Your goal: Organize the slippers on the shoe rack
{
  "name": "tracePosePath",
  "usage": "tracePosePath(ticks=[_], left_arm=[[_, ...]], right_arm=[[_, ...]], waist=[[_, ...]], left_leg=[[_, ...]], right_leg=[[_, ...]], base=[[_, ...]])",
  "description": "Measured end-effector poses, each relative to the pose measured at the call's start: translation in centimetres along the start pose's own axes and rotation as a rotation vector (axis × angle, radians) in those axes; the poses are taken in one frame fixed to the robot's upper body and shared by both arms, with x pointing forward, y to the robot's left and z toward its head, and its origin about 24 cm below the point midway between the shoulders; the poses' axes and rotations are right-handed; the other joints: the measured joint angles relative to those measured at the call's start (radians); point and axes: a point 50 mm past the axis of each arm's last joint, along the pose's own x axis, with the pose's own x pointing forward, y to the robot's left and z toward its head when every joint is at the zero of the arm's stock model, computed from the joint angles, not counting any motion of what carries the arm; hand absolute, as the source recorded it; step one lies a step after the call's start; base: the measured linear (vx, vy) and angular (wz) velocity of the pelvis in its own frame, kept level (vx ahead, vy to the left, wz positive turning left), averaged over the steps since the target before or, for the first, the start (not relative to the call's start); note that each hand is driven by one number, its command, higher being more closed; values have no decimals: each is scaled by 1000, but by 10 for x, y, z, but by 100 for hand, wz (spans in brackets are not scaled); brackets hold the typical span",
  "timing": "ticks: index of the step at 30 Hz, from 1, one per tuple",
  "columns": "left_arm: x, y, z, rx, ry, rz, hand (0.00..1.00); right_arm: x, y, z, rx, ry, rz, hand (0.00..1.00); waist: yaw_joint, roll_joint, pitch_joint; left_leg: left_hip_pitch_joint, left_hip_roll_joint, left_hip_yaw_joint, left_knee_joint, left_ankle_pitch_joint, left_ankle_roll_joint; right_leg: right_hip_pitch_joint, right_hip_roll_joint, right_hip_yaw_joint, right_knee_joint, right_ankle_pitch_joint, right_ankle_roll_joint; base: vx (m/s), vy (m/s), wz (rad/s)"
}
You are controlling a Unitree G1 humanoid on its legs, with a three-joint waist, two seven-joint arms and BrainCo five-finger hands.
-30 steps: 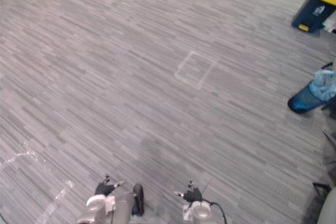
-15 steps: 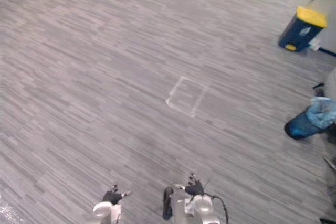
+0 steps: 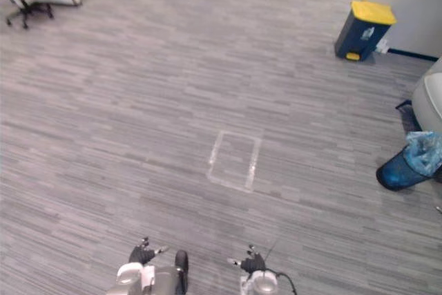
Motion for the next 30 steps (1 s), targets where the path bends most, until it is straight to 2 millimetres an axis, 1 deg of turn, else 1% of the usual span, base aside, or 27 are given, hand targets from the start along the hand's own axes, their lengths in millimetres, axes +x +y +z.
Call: tracePosePath(ticks=[1,2,3,4,5,7,8,9,10,11,12,13,15,16,17,18,19,20,22,23,24,25,26,27,28,29,30], left_arm=[[-1,-1,-2,6,8,-5,0],[0,-2,-1,8,5,-7,0],[-2,-3,-7,18,28,-12,0],[-2,-7,-8,21,33,-26,0],[-2,-9,-7,20,33,-31,0],[-1,-11,-5,21,34,-38,0],[-1,-12,-4,21,30,-41,0],[-1,-14,-2,20,25,-47,0],[-1,-15,-2,21,24,-49,0],[-1,-13,-5,49,30,-53,0],[-2,-16,-10,53,55,-61,0],[-6,-26,-19,45,91,-88,0],[-6,-28,-18,52,86,-95,0],[-6,-27,-17,39,83,-90,0],[-6,-27,-16,9,80,-91,0],[-6,-28,-14,2,68,-90,0],[-7,-27,-13,-5,54,-88,0],[-7,-27,-11,-9,36,-88,0],[-8,-27,-10,-28,27,-82,0],[-8,-27,-8,-41,22,-80,0],[-8,-27,-8,-44,19,-77,0],[-8,-26,-7,-44,15,-75,0],[-8,-27,-6,-43,12,-76,0],[-8,-28,-5,-37,9,-81,0],[-8,-29,-5,-27,6,-87,0],[-9,-30,-7,-21,8,-91,0],[-7,-25,-8,-2,10,-84,0]], right_arm=[[0,-1,2,4,-4,-3,0],[1,0,3,6,-9,0,0],[1,0,8,10,-34,4,0],[1,0,12,13,-51,5,0],[1,0,15,16,-64,7,0],[2,3,24,23,-101,18,0],[2,3,24,27,-101,18,0],[2,1,26,32,-108,13,0],[3,1,25,33,-105,12,0],[3,2,19,30,-76,15,0],[4,-2,24,23,-86,7,0],[6,-10,26,32,-87,-17,0],[6,-13,27,39,-90,-29,0],[6,-13,26,40,-90,-31,0],[5,-13,23,38,-83,-31,0],[4,-13,21,35,-76,-30,0],[4,-11,18,30,-69,-26,0],[3,-7,17,19,-65,-13,0],[2,-5,12,21,-47,-8,0],[2,-5,12,22,-43,-10,0],[2,-4,11,29,-37,-12,0],[1,-5,9,56,-31,-24,0],[1,-5,9,63,-29,-29,0],[1,-10,6,69,-23,-43,0],[0,-13,3,77,-15,-57,0],[0,-14,1,77,-10,-60,0],[0,-12,-1,80,1,-55,0]], waist=[[1,7,6],[3,11,10],[-1,17,21],[-6,26,26],[-8,37,27],[-15,50,36],[-18,46,36],[-26,43,38],[-28,38,35],[-28,-3,27],[-35,13,32],[-37,54,24],[-48,67,22],[-57,74,25],[-55,81,26],[-48,82,25],[-40,82,25],[-31,86,23],[-16,80,20],[-6,83,19],[-4,84,19],[-1,77,17],[-1,72,19],[-1,70,18],[6,73,9],[9,75,2],[-3,55,-20]], left_leg=[[63,5,18,-10,-34,5],[101,8,25,-18,-54,4],[188,7,53,-33,-81,6],[260,14,76,-61,-87,11],[292,22,86,-80,-88,13],[403,51,106,-162,-92,16],[426,56,108,-180,-102,13],[448,67,119,-204,-136,-21],[459,67,126,-214,-151,-38],[494,28,127,-240,-171,-64],[524,36,118,-246,-187,-76],[522,64,103,-203,-182,-71],[480,83,68,-89,-182,-71],[411,115,34,110,-178,-79],[323,158,-7,352,-117,-147],[270,179,-27,471,-92,-175],[221,199,-36,590,-92,-179],[161,216,-29,682,-113,-156],[108,221,37,637,-170,-121],[75,215,62,545,-195,-102],[46,206,65,462,-200,-99],[19,170,40,299,-194,-99],[12,148,15,226,-183,-98],[-7,99,-81,65,-127,-97],[-11,70,-149,-5,-23,-120],[-6,63,-152,-5,16,-128],[0,32,-115,6,-8,-99]], right_leg=[[-63,7,7,172,105,41],[-101,8,8,269,117,61],[-185,2,-13,474,81,51],[-258,3,-51,560,33,22],[-300,8,-81,574,12,9],[-394,34,-188,449,-65,-27],[-416,37,-218,381,-71,-23],[-435,40,-279,215,-62,-21],[-433,39,-301,134,-45,-25],[-430,33,-306,-81,71,-52],[-427,57,-295,-51,87,-80],[-424,69,-299,-37,32,-92],[-403,76,-309,-36,-7,-92],[-349,91,-318,-67,-29,-91],[-284,116,-317,-105,-34,-107],[-250,131,-307,-122,-43,-119],[-211,148,-292,-140,-62,-140],[-151,165,-260,-171,-78,-152],[-76,159,-205,-218,-76,-144],[-34,154,-158,-254,-77,-142],[0,146,-131,-280,-75,-139],[29,122,-106,-302,-84,-119],[39,109,-90,-307,-91,-107],[58,82,-59,-314,-112,-76],[67,59,-25,-317,-131,-48],[67,56,-8,-316,-135,-43],[56,21,21,-289,-136,-30]], base=[[538,227,-52],[439,171,-70],[475,165,-71],[441,140,-68],[279,65,-53],[319,13,-30],[429,-56,-3],[351,-81,10],[375,-115,7],[329,-110,-9],[514,-136,-30],[430,-119,-23],[455,-192,3],[520,-243,16],[453,-167,5],[378,-108,-25],[470,-53,-59],[460,-35,-88],[496,33,-103],[455,94,-101],[491,154,-111],[434,153,-76],[618,301,-83],[584,371,-88],[484,327,-96],[517,372,-92],[512,350,-80]])
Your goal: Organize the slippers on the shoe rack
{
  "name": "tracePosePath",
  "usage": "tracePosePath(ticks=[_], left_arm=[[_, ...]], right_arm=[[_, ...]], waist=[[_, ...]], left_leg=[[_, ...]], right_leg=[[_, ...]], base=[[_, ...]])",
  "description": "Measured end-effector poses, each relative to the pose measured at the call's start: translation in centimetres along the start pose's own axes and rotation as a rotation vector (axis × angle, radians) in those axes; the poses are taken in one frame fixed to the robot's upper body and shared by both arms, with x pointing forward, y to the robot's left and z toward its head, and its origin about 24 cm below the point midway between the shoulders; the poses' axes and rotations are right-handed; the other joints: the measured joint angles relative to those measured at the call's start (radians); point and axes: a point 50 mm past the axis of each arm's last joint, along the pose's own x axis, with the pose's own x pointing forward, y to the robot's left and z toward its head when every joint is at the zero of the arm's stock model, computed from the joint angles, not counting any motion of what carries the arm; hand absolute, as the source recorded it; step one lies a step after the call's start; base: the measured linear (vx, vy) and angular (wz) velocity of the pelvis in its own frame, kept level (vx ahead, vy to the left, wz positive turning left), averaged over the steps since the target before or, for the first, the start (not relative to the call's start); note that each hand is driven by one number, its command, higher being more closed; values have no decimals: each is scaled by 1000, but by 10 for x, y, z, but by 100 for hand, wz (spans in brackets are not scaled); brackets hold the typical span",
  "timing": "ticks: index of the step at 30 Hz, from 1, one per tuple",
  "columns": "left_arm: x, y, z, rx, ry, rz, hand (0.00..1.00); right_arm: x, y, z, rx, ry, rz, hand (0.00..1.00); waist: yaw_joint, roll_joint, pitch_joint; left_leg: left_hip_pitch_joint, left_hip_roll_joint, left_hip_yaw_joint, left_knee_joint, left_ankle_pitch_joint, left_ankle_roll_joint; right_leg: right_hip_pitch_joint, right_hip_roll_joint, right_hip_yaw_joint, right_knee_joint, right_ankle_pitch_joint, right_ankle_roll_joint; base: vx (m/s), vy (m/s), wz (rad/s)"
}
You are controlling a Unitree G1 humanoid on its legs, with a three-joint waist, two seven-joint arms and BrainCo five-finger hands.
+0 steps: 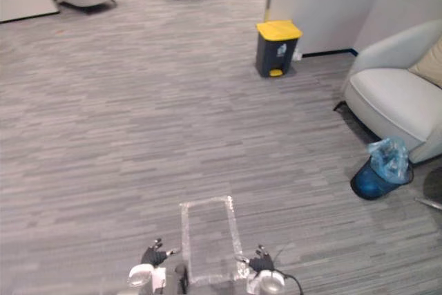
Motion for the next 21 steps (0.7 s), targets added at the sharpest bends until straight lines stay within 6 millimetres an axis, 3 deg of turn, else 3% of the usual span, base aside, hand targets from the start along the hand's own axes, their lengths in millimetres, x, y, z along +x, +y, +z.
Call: tracePosePath(ticks=[2,4,6,7,9,10,12,13,14,16,17,19,21], left_arm=[[2,7,3,14,-1,16,0],[2,8,-1,25,19,17,0],[2,8,-4,38,34,13,0],[1,6,-8,53,50,5,0],[2,6,-6,55,47,2,0],[1,7,-8,58,53,3,0],[1,7,-10,69,62,1,0],[2,6,-10,79,66,-2,0],[1,3,-12,86,76,-11,0],[1,-4,-12,91,82,-34,0],[1,-6,-10,93,77,-38,0],[0,-16,-8,81,65,-59,0],[0,-17,-5,73,55,-63,0]], right_arm=[[-1,6,-2,15,10,13,0],[-1,10,1,21,1,22,0],[0,13,5,25,-16,29,0],[0,14,6,26,-22,32,0],[0,15,8,27,-26,35,0],[0,16,8,28,-27,36,0],[1,16,10,26,-29,35,0],[2,15,12,25,-34,33,0],[2,12,12,19,-35,26,0],[4,3,16,22,-46,1,0],[4,2,16,25,-48,-2,0],[4,-4,17,33,-49,-20,0],[3,-5,13,32,-41,-22,0]], waist=[[2,-31,1],[4,-29,9],[3,-26,17],[1,-10,25],[-1,-9,24],[-4,-12,19],[-8,-20,18],[-11,-19,22],[-16,-13,22],[-19,25,33],[-20,30,36],[-31,38,43],[-30,42,43]], left_leg=[[32,-6,84,34,-33,43],[125,-3,142,16,-64,86],[210,-3,181,-20,-74,95],[285,2,220,-69,-74,97],[355,12,270,-143,-78,93],[381,14,298,-185,-92,70],[397,14,327,-204,-96,64],[411,15,346,-204,-96,63],[428,17,341,-201,-108,46],[445,44,318,-172,-112,39],[444,47,315,-158,-114,35],[375,104,294,124,-132,7],[321,143,272,303,-117,-4]], right_leg=[[-58,-26,38,130,21,28],[-169,-28,22,407,102,76],[-230,-32,-19,556,75,65],[-266,-32,-83,590,41,47],[-310,-29,-195,542,18,37],[-340,-20,-259,466,17,37],[-377,-15,-340,339,36,19],[-378,7,-384,199,102,-3],[-360,40,-379,121,190,-62],[-319,71,-366,88,192,-73],[-314,74,-363,84,190,-74],[-235,99,-344,50,164,-82],[-202,121,-320,41,145,-88]], base=[[555,374,-84],[329,231,-90],[248,198,-80],[258,219,-87],[208,156,-61],[211,57,-44],[235,-1,-50],[248,-75,-60],[266,-94,-62],[288,-104,-48],[266,-116,-37],[276,-153,-21],[188,-58,-46]])
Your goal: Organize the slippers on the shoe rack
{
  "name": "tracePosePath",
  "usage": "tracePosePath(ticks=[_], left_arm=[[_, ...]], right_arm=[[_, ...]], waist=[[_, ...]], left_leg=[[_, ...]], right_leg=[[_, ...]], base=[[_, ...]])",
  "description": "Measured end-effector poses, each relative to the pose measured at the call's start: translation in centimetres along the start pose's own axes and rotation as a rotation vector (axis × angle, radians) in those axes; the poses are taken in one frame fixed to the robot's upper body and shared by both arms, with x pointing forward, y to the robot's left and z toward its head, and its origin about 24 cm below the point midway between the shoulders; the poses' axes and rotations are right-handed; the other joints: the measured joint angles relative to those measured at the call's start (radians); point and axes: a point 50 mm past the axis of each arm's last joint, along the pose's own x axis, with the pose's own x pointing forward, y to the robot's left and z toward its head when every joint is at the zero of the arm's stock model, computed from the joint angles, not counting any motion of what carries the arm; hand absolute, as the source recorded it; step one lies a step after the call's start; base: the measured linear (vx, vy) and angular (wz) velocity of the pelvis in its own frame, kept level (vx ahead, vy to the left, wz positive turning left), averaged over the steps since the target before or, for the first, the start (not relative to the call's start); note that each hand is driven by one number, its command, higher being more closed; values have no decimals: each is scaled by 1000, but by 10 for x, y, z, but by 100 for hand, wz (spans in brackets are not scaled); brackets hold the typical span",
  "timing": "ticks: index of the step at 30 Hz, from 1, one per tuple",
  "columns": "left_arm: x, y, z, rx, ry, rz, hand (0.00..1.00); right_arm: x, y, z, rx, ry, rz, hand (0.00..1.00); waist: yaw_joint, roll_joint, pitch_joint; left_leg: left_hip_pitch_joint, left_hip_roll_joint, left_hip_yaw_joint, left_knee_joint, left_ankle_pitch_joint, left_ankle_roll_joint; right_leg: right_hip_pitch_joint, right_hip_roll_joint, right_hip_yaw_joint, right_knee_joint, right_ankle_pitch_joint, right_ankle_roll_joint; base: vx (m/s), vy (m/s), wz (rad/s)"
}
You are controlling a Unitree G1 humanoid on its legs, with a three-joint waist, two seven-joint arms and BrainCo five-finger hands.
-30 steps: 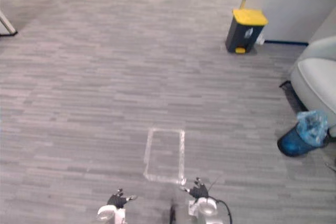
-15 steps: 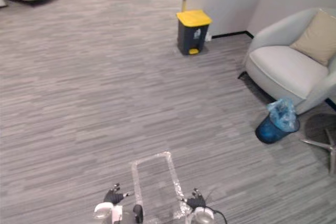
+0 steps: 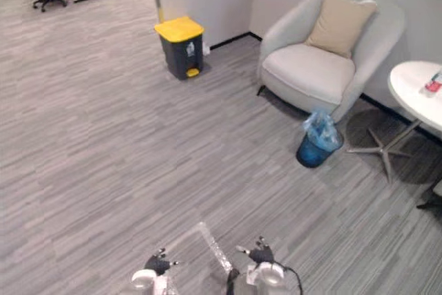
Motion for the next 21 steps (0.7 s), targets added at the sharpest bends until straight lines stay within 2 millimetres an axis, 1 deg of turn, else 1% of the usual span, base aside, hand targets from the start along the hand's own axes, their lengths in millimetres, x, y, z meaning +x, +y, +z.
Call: tracePosePath(ticks=[1,2,3,4,5,6,7,8,9,10,11,12,13,14,15,16,19,20,21], left_arm=[[0,5,0,-16,-5,11,0],[-1,6,0,-32,-13,20,0],[-1,8,1,-43,-16,26,0],[-1,9,-1,-50,-17,30,0],[-1,10,0,-56,-21,37,0],[-1,11,1,-60,-21,38,0],[-1,12,2,-73,-25,46,0],[-1,12,2,-75,-25,48,0],[-1,12,3,-73,-28,52,0],[-1,11,3,-72,-28,52,0],[-1,12,0,-63,-14,56,0],[0,15,0,-63,-13,65,0],[-1,21,-4,-56,-5,77,0],[-1,25,-4,-46,-6,85,0],[-1,26,-4,-44,-5,86,0],[-1,24,-5,-30,1,79,0],[-1,23,-5,-17,0,70,0],[0,22,-3,-17,-4,71,0],[0,23,-3,-18,-2,71,0]], right_arm=[[0,-1,-1,-7,4,0,0],[0,-1,-1,-6,4,-3,0],[0,0,0,-5,2,-3,0],[0,0,-1,-5,4,-4,0],[0,-1,-1,-5,7,-5,0],[0,-1,-2,-4,8,-5,0],[-1,1,-3,-3,14,-3,0],[-1,1,-3,-2,16,-2,0],[-1,0,-5,-4,23,-4,0],[-1,0,-6,-4,26,-5,0],[-2,-5,-11,-11,45,-16,0],[-3,-3,-12,-8,48,-12,0],[-4,3,-14,-2,54,5,0],[-6,8,-20,4,71,17,0],[-6,9,-21,7,72,19,0],[-7,10,-21,10,72,21,0],[-7,9,-21,15,73,16,0],[-6,8,-20,13,69,15,0],[-6,7,-19,10,66,13,0]], waist=[[15,1,-1],[17,-2,-2],[17,-7,-4],[19,-12,-4],[25,-13,-5],[27,-15,-6],[31,-25,-8],[32,-29,-10],[35,-33,-14],[36,-31,-15],[35,-17,-33],[36,-20,-40],[41,-46,-47],[40,-73,-50],[40,-79,-51],[41,-83,-53],[41,-81,-54],[42,-72,-48],[44,-65,-47]], left_leg=[[-61,33,-41,171,10,9],[-86,35,-57,208,-33,14],[-109,34,-57,193,-63,17],[-131,31,-64,149,-89,24],[-151,17,-100,49,-112,19],[-155,11,-114,19,-115,16],[-176,-47,-240,-135,-118,10],[-184,-64,-282,-165,-117,8],[-190,-106,-386,-263,-82,0],[-190,-110,-405,-291,-65,3],[-182,-104,-382,-320,43,-20],[-175,-106,-355,-327,39,-13],[-139,-117,-297,-347,32,-1],[-108,-131,-249,-364,31,2],[-101,-135,-238,-367,30,2],[-81,-139,-200,-385,25,12],[-63,-140,-138,-412,24,17],[-52,-131,-111,-427,25,21],[-43,-125,-90,-437,29,27]], right_leg=[[23,23,54,7,-33,-12],[37,28,98,9,-48,-18],[44,28,131,6,-51,-19],[48,27,167,3,-48,-13],[59,19,203,-7,-41,-1],[60,18,219,-8,-42,0],[78,0,296,-19,-47,19],[79,-8,318,-22,-49,25],[79,-24,377,-22,-56,49],[80,-25,388,-22,-58,57],[78,-28,470,-17,-77,104],[78,-38,479,-17,-71,119],[72,-59,481,-16,-62,134],[71,-81,480,-17,-59,137],[71,-85,481,-19,-56,142],[64,-90,485,-19,-41,154],[27,-96,468,-11,-21,164],[8,-100,404,-2,-8,174],[-5,-102,348,7,-1,166]], base=[[251,42,-107],[269,60,-128],[246,59,-109],[199,72,-111],[197,103,-95],[368,299,-136],[268,249,-108],[318,330,-156],[148,185,-97],[303,399,-158],[255,351,-118],[297,405,-155],[205,287,-118],[178,255,-109],[141,237,-94],[98,165,-65],[73,87,-70],[24,18,-59],[13,-1,-77]])
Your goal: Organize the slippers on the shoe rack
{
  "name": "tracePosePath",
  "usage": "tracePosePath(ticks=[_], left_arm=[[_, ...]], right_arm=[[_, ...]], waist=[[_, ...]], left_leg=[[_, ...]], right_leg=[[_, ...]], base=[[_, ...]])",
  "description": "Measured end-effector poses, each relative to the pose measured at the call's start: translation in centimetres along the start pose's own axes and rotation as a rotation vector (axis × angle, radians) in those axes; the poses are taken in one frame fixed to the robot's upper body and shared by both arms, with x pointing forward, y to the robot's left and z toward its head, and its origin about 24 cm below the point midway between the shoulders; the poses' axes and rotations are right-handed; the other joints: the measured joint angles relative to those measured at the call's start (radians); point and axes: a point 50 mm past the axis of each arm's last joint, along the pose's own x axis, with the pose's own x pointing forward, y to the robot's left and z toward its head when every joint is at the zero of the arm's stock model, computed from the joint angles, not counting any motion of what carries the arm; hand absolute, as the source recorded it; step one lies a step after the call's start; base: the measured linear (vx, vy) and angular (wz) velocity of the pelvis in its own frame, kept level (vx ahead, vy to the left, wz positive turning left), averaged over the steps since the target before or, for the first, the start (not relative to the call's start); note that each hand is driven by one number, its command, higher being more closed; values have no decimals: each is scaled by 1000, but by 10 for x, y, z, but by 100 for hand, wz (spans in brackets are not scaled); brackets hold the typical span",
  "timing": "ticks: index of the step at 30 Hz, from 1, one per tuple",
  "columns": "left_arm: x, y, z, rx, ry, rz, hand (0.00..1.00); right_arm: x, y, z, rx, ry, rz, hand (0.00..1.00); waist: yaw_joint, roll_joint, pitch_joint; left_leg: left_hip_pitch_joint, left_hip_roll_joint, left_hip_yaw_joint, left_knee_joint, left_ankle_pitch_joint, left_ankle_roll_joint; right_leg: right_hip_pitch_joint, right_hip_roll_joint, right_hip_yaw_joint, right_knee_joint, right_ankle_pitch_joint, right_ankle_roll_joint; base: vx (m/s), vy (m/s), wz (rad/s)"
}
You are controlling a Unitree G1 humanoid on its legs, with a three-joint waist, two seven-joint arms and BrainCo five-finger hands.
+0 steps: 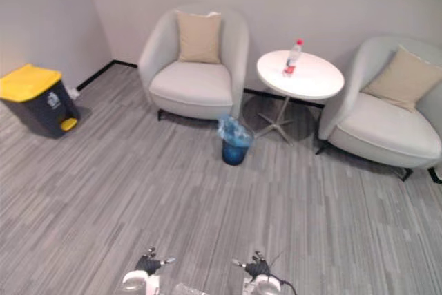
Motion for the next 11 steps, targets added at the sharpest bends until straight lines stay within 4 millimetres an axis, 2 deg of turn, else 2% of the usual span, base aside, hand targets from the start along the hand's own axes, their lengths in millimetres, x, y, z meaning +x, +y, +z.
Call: tracePosePath(ticks=[1,2,3,5,7,11], left_arm=[[-1,0,-3,-8,10,1,0],[-1,0,-4,-9,10,1,0],[-1,-1,-5,-18,18,0,0],[-1,-2,-8,-19,28,-2,0],[-3,-7,-10,-48,40,-11,0],[-3,3,-17,-71,60,14,0]], right_arm=[[1,-2,2,-5,-5,-8,0],[1,-3,3,-7,-7,-10,0],[2,-6,4,-13,-8,-19,0],[2,-13,4,-23,-10,-37,0],[3,-32,-1,-38,18,-89,0],[1,-47,-14,-22,82,-132,0]], waist=[[-1,11,5],[-1,14,6],[-1,22,5],[-4,35,-2],[-3,64,-14],[0,67,-18]], left_leg=[[21,6,27,-15,1,1],[26,7,30,-17,1,1],[35,8,33,-18,1,2],[35,5,23,-19,6,9],[26,-5,-33,-30,13,14],[38,-5,-94,-72,33,11]], right_leg=[[-9,-5,-100,9,3,-5],[-8,-8,-123,9,3,-5],[-7,-10,-188,6,4,-8],[1,-7,-195,-12,6,-13],[41,-4,-214,-105,27,-38],[80,3,-243,-182,62,-43]], base=[[3,-17,-55],[5,-40,-49],[6,-51,-23],[-5,-48,-6],[-20,-25,18],[-58,-26,29]])
